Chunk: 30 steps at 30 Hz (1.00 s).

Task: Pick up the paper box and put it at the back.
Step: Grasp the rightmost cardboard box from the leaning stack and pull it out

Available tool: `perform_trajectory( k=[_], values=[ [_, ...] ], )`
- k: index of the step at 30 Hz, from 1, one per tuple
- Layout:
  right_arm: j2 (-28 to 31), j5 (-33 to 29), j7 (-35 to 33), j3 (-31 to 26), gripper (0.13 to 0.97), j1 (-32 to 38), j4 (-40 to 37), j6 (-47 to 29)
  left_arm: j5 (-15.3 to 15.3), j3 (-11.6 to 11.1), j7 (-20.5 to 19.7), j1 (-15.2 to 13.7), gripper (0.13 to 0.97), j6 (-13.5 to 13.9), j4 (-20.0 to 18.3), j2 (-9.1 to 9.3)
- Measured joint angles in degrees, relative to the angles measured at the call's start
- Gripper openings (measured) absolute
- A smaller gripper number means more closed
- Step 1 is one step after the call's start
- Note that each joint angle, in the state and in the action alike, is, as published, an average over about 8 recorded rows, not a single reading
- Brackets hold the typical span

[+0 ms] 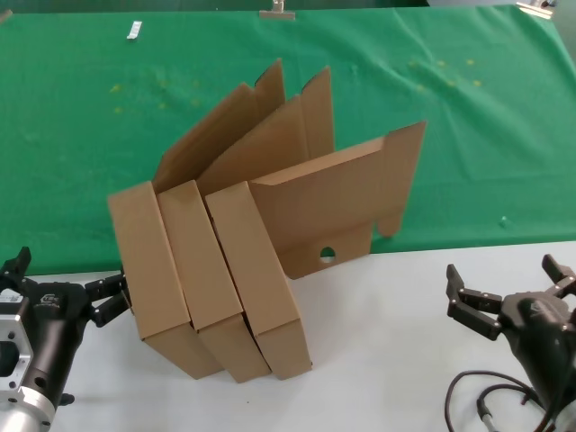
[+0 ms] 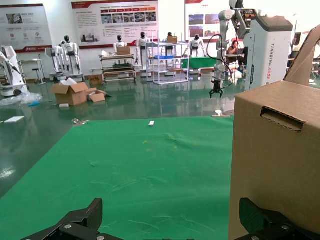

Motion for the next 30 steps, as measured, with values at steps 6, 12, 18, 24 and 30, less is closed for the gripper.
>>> perform_trajectory(
  k=[6,12,18,24,30],
  values=[
    [0.0,0.0,0.0,0.0,0.966,0.0,0.0,0.0,0.0,0.0,0.0,0.0,0.954,0.0,0.0,0.00],
    [0.0,0.0,0.0,0.0,0.966,0.0,0.0,0.0,0.0,0.0,0.0,0.0,0.911,0.0,0.0,0.00],
    [0.0,0.0,0.0,0.0,0.966,0.0,0.0,0.0,0.0,0.0,0.0,0.0,0.843,0.0,0.0,0.00],
    [0.0,0.0,0.0,0.0,0.966,0.0,0.0,0.0,0.0,0.0,0.0,0.0,0.758,0.0,0.0,0.00],
    [0.0,0.0,0.0,0.0,0.966,0.0,0.0,0.0,0.0,0.0,0.0,0.0,0.617,0.0,0.0,0.00]
  ],
)
